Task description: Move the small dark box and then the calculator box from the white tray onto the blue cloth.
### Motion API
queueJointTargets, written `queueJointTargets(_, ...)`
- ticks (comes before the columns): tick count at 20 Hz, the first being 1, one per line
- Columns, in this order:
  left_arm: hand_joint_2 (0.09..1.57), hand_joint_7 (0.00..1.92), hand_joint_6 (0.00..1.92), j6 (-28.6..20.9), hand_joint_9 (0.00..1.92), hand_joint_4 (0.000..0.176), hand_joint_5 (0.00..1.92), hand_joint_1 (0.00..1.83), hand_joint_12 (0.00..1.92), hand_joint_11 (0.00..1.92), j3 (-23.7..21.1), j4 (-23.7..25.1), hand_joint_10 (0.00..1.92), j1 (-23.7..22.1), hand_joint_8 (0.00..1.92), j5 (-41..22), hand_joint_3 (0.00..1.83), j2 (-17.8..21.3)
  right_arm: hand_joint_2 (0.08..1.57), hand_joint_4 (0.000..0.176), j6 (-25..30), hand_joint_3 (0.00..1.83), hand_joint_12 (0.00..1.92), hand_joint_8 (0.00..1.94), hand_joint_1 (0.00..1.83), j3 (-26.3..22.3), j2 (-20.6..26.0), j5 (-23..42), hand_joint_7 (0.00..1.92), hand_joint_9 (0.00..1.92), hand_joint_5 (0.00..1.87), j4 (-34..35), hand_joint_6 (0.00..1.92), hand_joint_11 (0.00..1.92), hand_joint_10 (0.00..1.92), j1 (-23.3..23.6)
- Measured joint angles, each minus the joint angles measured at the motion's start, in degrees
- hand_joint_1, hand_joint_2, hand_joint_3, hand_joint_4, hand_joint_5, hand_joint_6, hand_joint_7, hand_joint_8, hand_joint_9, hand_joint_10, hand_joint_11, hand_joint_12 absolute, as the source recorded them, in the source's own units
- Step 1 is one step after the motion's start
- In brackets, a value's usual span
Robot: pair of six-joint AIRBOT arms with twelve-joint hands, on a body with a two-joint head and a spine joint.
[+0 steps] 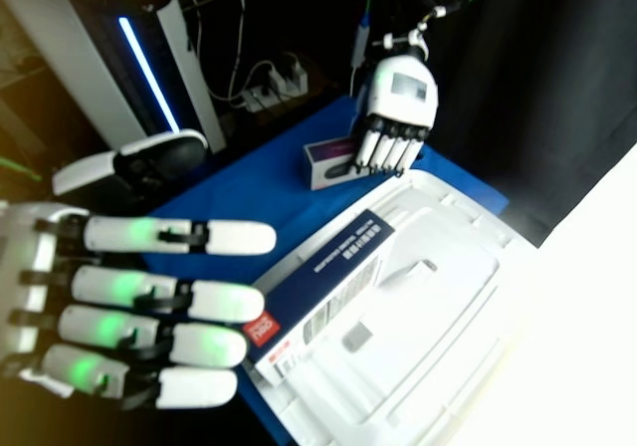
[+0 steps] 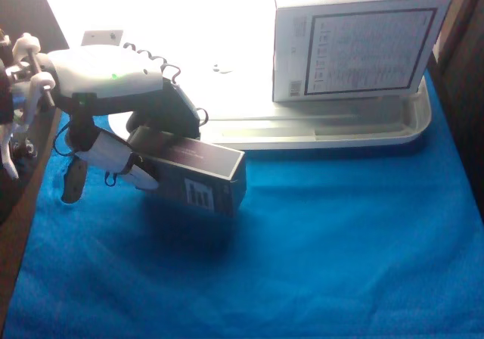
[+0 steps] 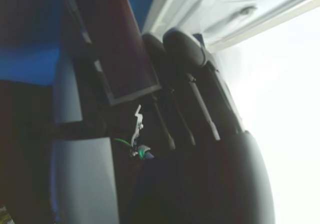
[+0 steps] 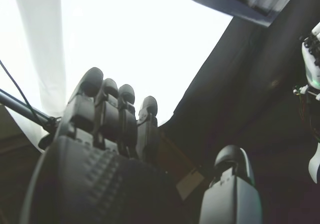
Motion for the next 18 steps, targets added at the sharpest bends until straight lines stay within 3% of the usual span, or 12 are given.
queueJointTargets(1,0.98,0.89,0.21,0.0,0.90,0.000,0.81,1.23,1.04,0.58,0.0,0.0,0.39,0.0,0.21,0.1,0.00,0.0,0.91,0.098,0.0,0.00,0.58,0.00,0.28,0.0,0.0,0.0,0.27,0.19,0.34,0.0,0.00,0.00,0.00,0.0)
queueJointTargets(2,0.98,0.89,0.21,0.0,0.90,0.000,0.81,1.23,1.04,0.58,0.1,0.0,0.39,0.0,0.21,0.1,0.00,0.0,0.91,0.098,0.0,0.00,0.58,0.00,0.28,0.0,0.0,0.0,0.27,0.19,0.34,0.0,0.00,0.00,0.00,0.0)
queueJointTargets(3,0.92,0.74,0.01,0.0,0.78,0.000,0.63,1.20,0.84,0.48,0.1,-0.1,0.12,0.0,0.01,0.0,0.00,0.0,0.91,0.094,0.0,0.00,0.58,0.00,0.29,0.0,0.0,0.0,0.29,0.20,0.34,0.0,0.00,0.00,0.00,0.0)
queueJointTargets(5,0.86,0.54,0.00,0.0,0.58,0.000,0.44,1.15,0.55,0.39,0.2,-0.1,0.01,0.0,0.00,-0.1,0.00,0.0,0.91,0.098,0.0,0.00,0.56,0.00,0.28,0.0,-0.2,0.0,0.30,0.21,0.35,0.0,0.00,0.00,0.00,0.0)
queueJointTargets(8,0.81,0.44,0.00,0.0,0.44,0.000,0.35,1.06,0.46,0.26,0.2,-0.3,0.00,0.0,0.00,-0.3,0.00,0.0,0.90,0.090,0.0,0.00,0.52,0.00,0.32,0.0,-0.3,0.0,0.28,0.20,0.34,0.0,0.00,0.00,0.00,0.0)
queueJointTargets(9,0.81,0.40,0.00,0.0,0.41,0.000,0.32,1.04,0.45,0.24,0.2,-0.4,0.00,-0.2,0.00,-0.5,0.00,0.0,0.90,0.096,0.0,0.00,0.59,0.00,0.33,0.0,-0.3,0.0,0.29,0.22,0.34,0.0,0.00,0.00,0.01,0.0)
queueJointTargets(10,0.83,0.35,0.00,0.0,0.38,0.000,0.28,0.99,0.46,0.23,0.2,-0.1,0.00,-0.8,0.00,-0.5,0.00,0.0,0.86,0.124,0.0,0.00,0.65,0.00,0.39,0.0,-0.3,0.0,0.28,0.24,0.32,0.0,0.00,0.00,0.01,0.0)
queueJointTargets(11,0.89,0.34,0.00,0.0,0.37,0.000,0.26,0.94,0.53,0.21,0.2,0.1,0.00,-1.4,0.00,-0.6,0.00,0.1,0.80,0.137,0.0,0.00,0.72,0.00,0.46,0.0,-0.3,0.0,0.26,0.24,0.28,0.0,0.00,0.00,0.00,0.0)
queueJointTargets(14,1.03,0.36,0.00,0.0,0.40,0.000,0.22,0.85,0.81,0.11,0.2,0.4,0.00,-5.1,0.00,-1.1,0.00,1.1,0.78,0.152,0.0,0.00,0.83,0.01,0.58,0.0,-0.3,0.0,0.30,0.24,0.24,-0.1,0.00,0.00,0.00,0.0)
queueJointTargets(16,1.00,0.35,0.00,0.1,0.40,0.000,0.21,0.74,0.96,0.08,0.2,0.4,0.00,-6.5,0.00,-1.3,0.00,1.9,0.77,0.126,0.2,0.00,0.89,0.01,0.65,0.8,-0.5,-0.4,0.33,0.27,0.24,-0.1,0.00,0.00,0.01,0.5)
queueJointTargets(17,1.00,0.36,0.00,0.4,0.41,0.000,0.22,0.72,1.01,0.07,0.3,0.5,0.00,-7.2,0.00,-1.0,0.00,2.2,0.75,0.126,0.2,0.00,0.90,0.01,0.68,1.0,-0.6,-1.4,0.34,0.28,0.25,0.2,0.00,0.00,0.01,1.0)
queueJointTargets(18,0.94,0.37,0.00,1.3,0.41,0.019,0.24,0.73,1.01,0.05,0.6,0.2,0.00,-7.9,0.00,-0.9,0.00,2.2,0.72,0.120,0.3,0.00,0.93,0.01,0.71,1.5,-0.7,-1.9,0.37,0.31,0.27,0.0,0.01,0.00,0.01,1.1)
